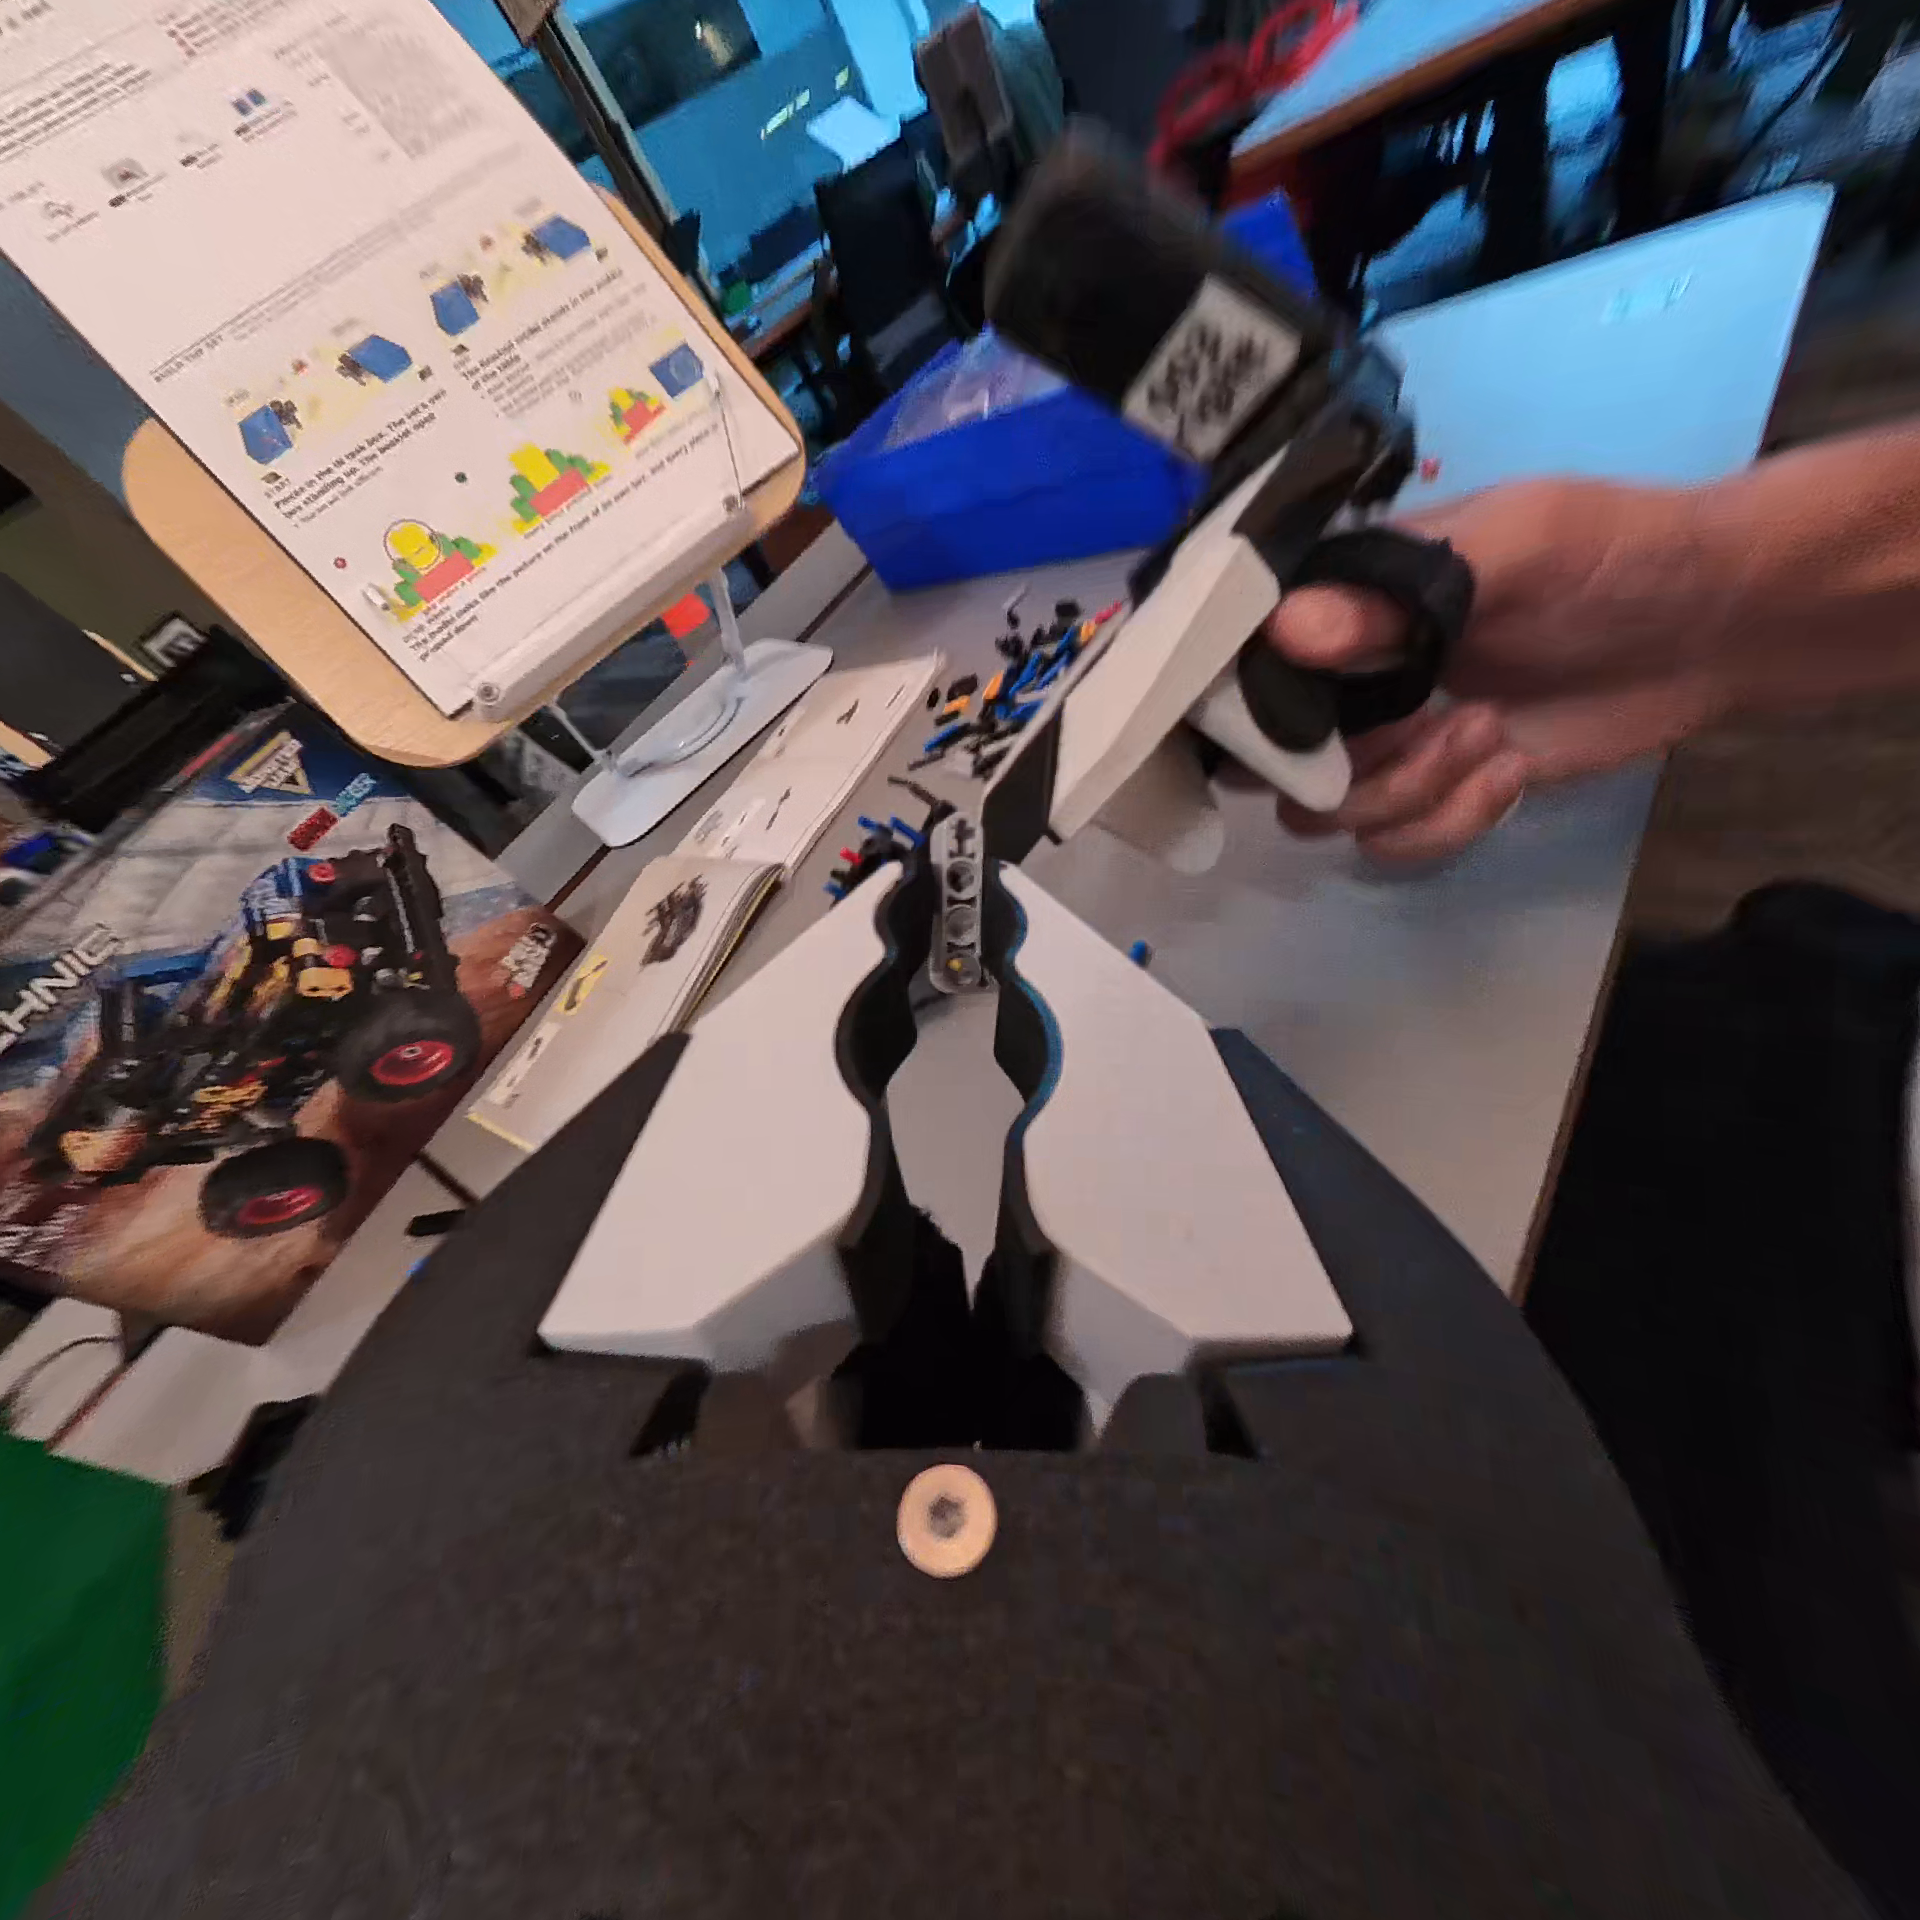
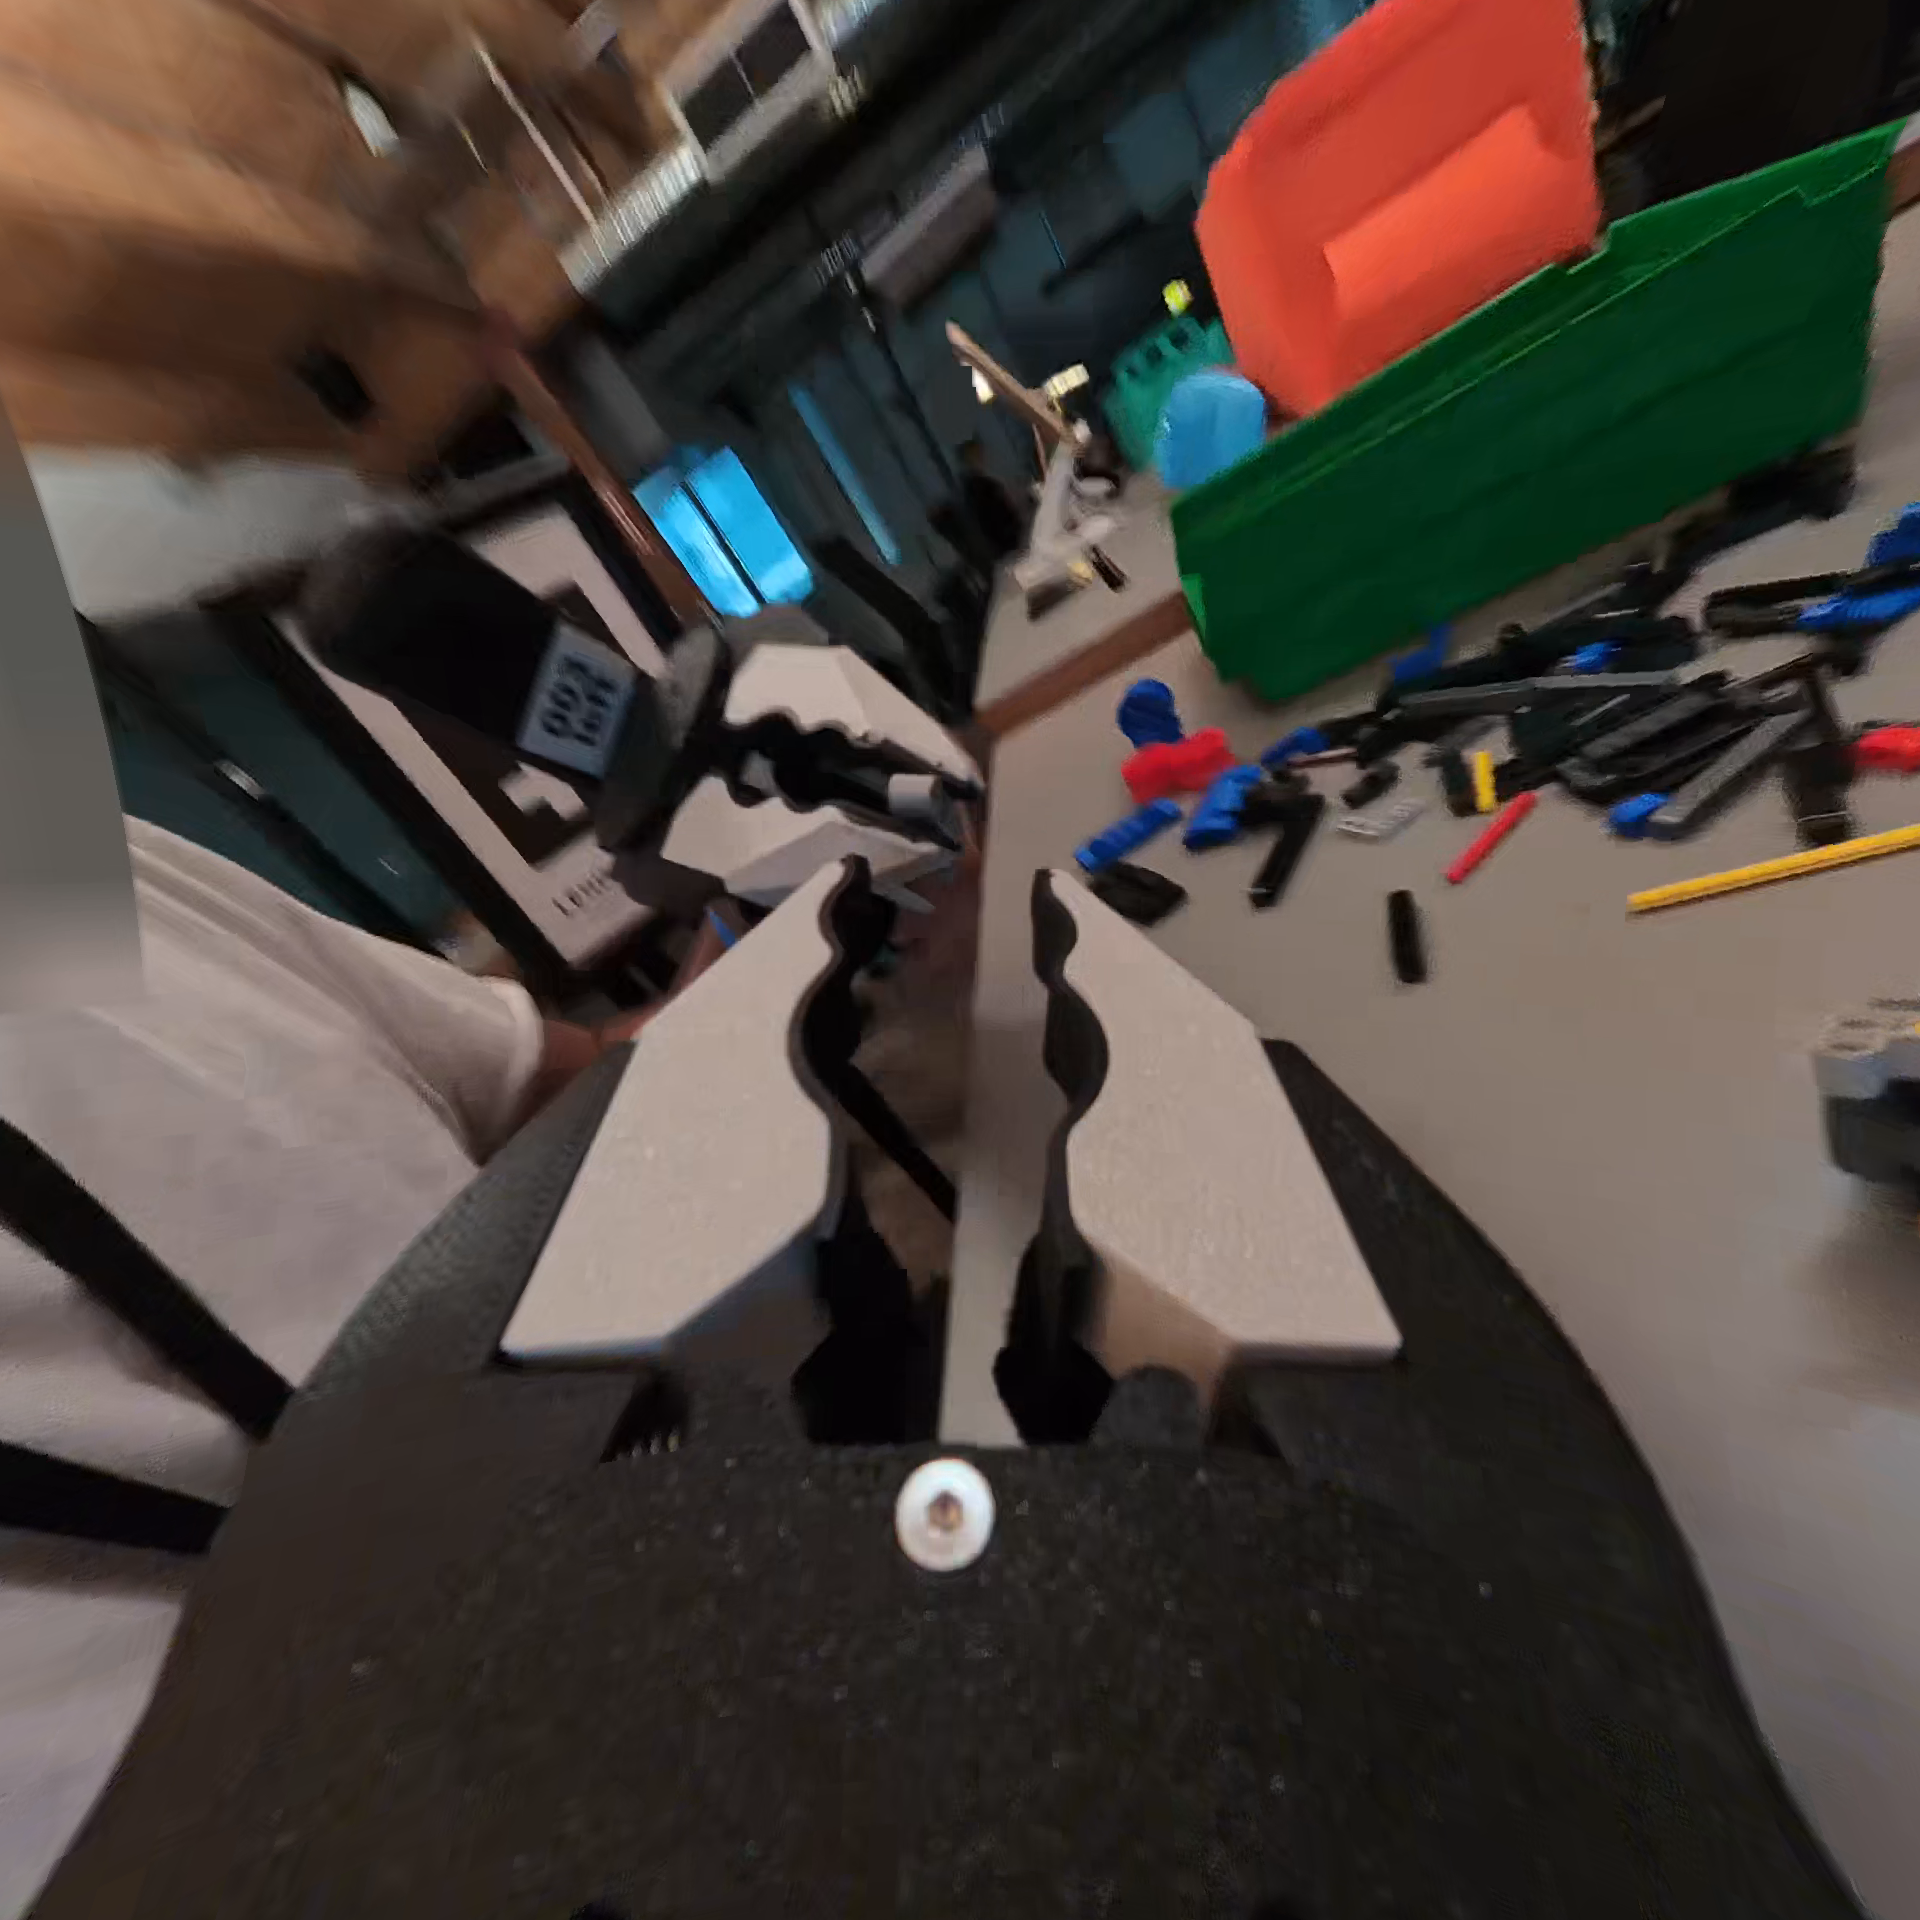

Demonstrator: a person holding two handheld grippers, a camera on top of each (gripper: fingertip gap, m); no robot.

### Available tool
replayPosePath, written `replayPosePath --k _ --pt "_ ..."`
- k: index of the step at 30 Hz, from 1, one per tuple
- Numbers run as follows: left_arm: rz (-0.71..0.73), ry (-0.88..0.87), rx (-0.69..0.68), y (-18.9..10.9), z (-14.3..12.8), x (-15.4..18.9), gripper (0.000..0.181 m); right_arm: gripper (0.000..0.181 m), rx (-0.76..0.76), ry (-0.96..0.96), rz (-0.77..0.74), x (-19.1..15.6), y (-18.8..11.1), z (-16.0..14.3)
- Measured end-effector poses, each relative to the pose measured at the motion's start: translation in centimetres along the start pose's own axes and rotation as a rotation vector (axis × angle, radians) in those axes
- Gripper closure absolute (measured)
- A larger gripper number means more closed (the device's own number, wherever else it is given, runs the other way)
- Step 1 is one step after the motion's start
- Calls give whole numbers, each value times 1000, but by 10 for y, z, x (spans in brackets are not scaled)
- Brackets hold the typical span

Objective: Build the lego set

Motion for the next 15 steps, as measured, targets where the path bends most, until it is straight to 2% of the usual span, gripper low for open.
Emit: replayPosePath --k 4,11,15 --pt "30 83 -72 13 -4 11 174 159 -75 -98 -100 -5 1 0" --pt "31 129 -111 21 -5 18 174 174 -26 -3 -12 5 -4 -8" --pt "50 140 -103 19 -4 19 174 174 7 81 75 9 -4 -9"
Point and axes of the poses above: each gripper's, where its closed fingertips meet, y out along the fingers, z out of its top, x = y × z across the jaws, the point moved 9 cm from there along -y, back along the fingers, and after that the axes turned 13 degrees about -x, right-handed, at the moved point
